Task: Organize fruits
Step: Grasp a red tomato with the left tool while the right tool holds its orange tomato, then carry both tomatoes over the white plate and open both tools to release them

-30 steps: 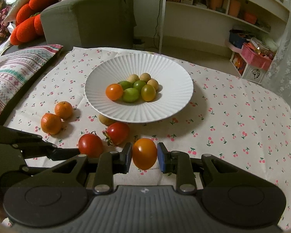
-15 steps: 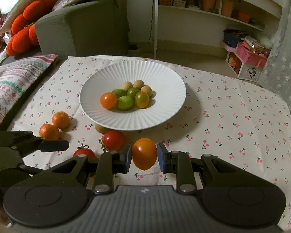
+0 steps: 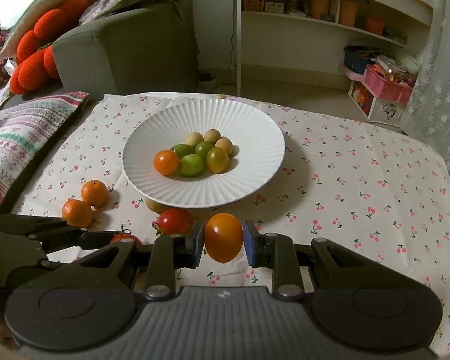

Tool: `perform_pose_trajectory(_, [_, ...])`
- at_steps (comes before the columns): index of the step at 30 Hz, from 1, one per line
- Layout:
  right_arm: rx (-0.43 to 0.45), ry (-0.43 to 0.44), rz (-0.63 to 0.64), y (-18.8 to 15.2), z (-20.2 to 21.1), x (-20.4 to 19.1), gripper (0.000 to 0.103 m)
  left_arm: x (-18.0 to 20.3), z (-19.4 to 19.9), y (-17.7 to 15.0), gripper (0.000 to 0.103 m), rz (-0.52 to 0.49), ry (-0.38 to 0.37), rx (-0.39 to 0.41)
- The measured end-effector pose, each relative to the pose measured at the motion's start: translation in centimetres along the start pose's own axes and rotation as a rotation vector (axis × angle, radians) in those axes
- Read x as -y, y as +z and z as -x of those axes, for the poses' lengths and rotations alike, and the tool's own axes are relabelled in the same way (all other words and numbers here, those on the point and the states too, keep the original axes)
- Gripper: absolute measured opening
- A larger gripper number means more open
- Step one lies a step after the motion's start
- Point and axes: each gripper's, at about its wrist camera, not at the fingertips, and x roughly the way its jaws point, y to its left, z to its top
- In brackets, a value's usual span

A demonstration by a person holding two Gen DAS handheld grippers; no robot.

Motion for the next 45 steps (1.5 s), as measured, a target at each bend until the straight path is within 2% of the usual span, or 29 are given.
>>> perform_pose_trajectory(6, [0.014,-0.002,-0.004,0.2,0.1,0.0,0.025,-0.6,1.8,1.2,0.027,0.031,-0.010,0.063])
perform_pose_trajectory(10, [0.029,-0.001,-0.009,0.6,0.0,0.0,0.025,-1.2,2.5,2.4,0.027,0.022,0.036,0.108])
perform_pose_trajectory(16, [0.065,-0.001,-0.013,1.4,-0.3,-0.2,0.025,-2.9,2.4,4.2,0.027,0.079,0.050,0.141])
perform_pose_trajectory(20, [0.073,-0.011,-0.017,2.2,-1.1,-0.5,0.025,-3.5,1.6,5.3,0.027,0.093,0.061,0.150])
perform_pose_trajectory(25, [0.085,-0.020,-0.023,2.8,-2.2,-0.7,0.025,-4.3,0.6,5.8,0.027,0.156,0.038,0.141])
perform_pose_trajectory(33, [0.073,-0.049,0.049,2.5,-4.3,-2.2,0.025,-5.5,-1.1,6.3,0.027,0.193,0.038,0.142])
perform_pose_trajectory(45, [0.085,-0.041,0.070,2.8,-5.3,-2.8,0.023,-6.2,-1.7,6.7,0.027,0.195,0.037,0.171])
